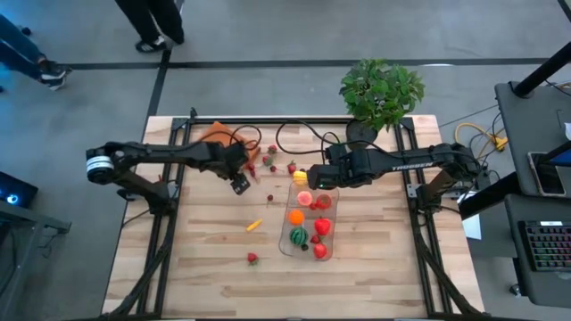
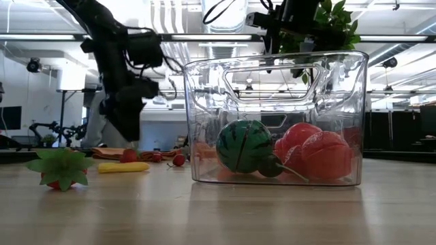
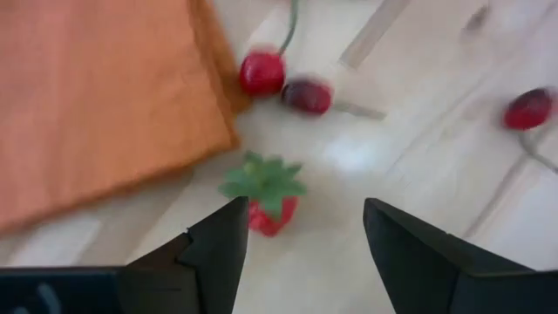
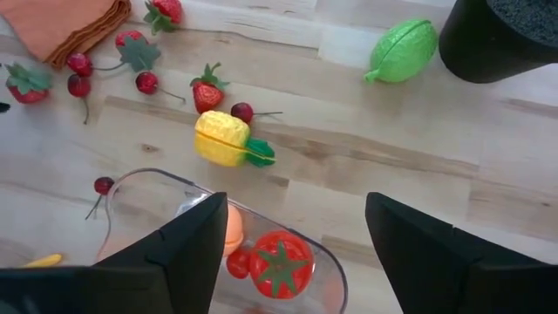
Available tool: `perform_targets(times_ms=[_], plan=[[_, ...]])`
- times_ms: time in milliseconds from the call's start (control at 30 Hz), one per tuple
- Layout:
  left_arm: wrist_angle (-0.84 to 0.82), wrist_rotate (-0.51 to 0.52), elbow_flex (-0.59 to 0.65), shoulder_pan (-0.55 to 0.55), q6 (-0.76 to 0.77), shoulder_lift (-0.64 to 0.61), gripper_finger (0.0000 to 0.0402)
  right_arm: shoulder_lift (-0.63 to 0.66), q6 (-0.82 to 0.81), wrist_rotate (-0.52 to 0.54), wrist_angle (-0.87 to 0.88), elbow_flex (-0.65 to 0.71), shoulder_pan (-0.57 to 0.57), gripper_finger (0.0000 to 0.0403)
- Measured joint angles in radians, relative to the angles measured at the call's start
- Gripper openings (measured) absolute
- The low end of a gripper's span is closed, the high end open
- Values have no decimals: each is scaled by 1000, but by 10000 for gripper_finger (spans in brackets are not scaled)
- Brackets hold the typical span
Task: Pick and placing Produce into tupperware
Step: Put the strawberry into the transparent bin
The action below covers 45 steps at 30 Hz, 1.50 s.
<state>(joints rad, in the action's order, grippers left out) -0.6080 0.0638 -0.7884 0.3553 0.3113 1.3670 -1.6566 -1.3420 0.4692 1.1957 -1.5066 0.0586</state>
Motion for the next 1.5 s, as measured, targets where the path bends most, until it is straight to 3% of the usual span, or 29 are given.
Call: perform_targets(times_ms=[200,667,1500], plan=[[6,32,-5,8,-107,-18,213,0,9,2,2,0,0,265],[-7,26,-4,12,151,52,213,0,10,1,3,0,0,264],[58,39,4,12,120,176,202,0,38,-5,5,0,0,258]])
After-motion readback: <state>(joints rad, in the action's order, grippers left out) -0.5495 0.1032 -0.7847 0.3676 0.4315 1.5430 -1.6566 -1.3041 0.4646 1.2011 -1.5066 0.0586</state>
